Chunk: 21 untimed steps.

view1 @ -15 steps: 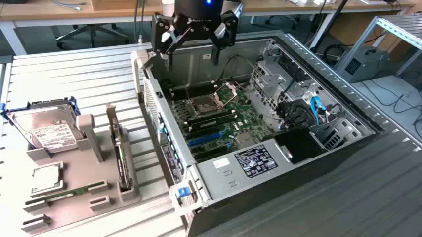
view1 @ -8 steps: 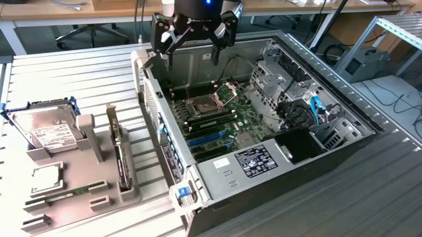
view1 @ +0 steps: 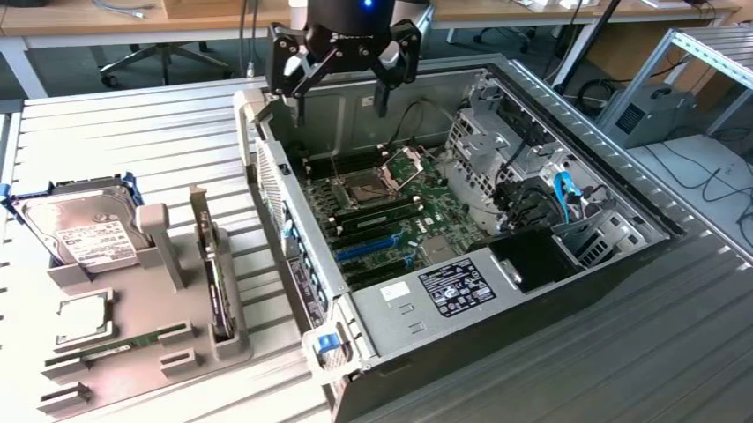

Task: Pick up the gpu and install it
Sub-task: 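Reach for the gpu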

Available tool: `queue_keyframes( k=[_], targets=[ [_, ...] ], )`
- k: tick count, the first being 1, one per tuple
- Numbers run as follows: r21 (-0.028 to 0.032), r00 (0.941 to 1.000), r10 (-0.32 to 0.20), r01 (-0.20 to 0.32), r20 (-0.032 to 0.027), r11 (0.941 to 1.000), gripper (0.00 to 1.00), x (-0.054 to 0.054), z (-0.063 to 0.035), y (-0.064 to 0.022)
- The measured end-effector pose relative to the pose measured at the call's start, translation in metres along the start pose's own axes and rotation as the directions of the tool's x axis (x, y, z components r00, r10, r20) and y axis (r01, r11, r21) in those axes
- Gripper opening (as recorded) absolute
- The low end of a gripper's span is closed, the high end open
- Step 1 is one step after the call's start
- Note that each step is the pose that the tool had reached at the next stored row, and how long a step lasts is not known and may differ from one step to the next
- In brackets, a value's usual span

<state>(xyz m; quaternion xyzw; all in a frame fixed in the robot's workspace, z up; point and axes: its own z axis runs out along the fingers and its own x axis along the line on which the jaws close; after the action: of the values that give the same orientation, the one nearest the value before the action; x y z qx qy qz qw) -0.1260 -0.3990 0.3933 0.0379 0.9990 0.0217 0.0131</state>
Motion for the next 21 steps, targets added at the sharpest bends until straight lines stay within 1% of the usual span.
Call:
queue_keyframes(
  k=[9, 17, 21],
  targets=[
    [0.0000, 1.0000, 0.000, 0.000, 0.0000, 1.0000, 0.99, 0.010, -0.0003, -0.0007],
    [0.0000, 1.0000, 0.000, 0.000, 0.0002, 1.0000, 0.99, 0.024, -0.0007, -0.0018],
    [0.0000, 1.0000, 0.000, 0.000, 0.0002, 1.0000, 0.99, 0.027, -0.0007, -0.0020]
  ],
)
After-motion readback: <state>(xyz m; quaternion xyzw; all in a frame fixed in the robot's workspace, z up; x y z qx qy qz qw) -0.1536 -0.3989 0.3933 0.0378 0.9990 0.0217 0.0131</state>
